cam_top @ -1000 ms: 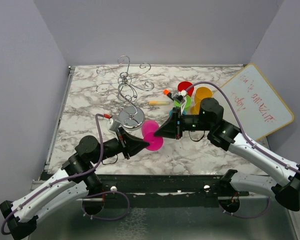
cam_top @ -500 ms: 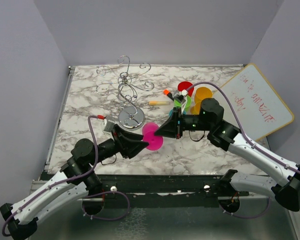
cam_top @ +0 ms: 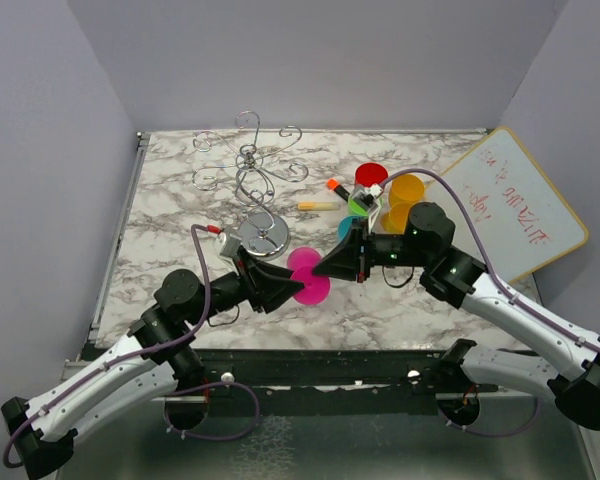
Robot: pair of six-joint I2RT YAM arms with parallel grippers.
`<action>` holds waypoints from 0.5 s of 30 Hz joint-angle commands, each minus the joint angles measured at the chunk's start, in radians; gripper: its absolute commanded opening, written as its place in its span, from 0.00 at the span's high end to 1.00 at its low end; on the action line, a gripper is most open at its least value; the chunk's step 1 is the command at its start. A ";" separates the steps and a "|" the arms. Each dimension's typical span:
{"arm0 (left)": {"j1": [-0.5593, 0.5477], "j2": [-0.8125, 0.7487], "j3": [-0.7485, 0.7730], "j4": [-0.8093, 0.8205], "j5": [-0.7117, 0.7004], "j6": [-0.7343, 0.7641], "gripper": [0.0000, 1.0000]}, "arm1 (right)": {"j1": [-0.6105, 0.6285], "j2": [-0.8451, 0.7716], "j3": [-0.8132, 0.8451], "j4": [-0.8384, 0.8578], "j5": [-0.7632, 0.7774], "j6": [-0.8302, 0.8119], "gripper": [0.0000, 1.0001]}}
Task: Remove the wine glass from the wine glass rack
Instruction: Place the wine glass at the center of the board.
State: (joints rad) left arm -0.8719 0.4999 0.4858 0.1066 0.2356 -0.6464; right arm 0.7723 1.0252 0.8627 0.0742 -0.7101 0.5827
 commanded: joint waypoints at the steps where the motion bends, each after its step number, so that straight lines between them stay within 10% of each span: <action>1: 0.001 0.019 0.031 -0.014 0.077 0.013 0.49 | 0.001 -0.009 -0.003 0.025 0.003 -0.010 0.99; 7: 0.001 0.033 0.045 -0.028 0.105 0.028 0.98 | 0.001 0.001 -0.001 0.035 -0.002 -0.009 0.99; 12: 0.001 0.009 0.040 -0.025 0.110 0.045 1.00 | 0.001 0.003 -0.004 0.027 0.001 -0.011 0.94; 15: 0.001 0.005 0.039 -0.031 0.145 0.071 1.00 | 0.001 -0.001 0.005 0.005 0.020 -0.008 0.71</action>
State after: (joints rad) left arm -0.8715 0.5194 0.5045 0.0879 0.3195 -0.6365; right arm 0.7712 1.0283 0.8623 0.0856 -0.7078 0.5709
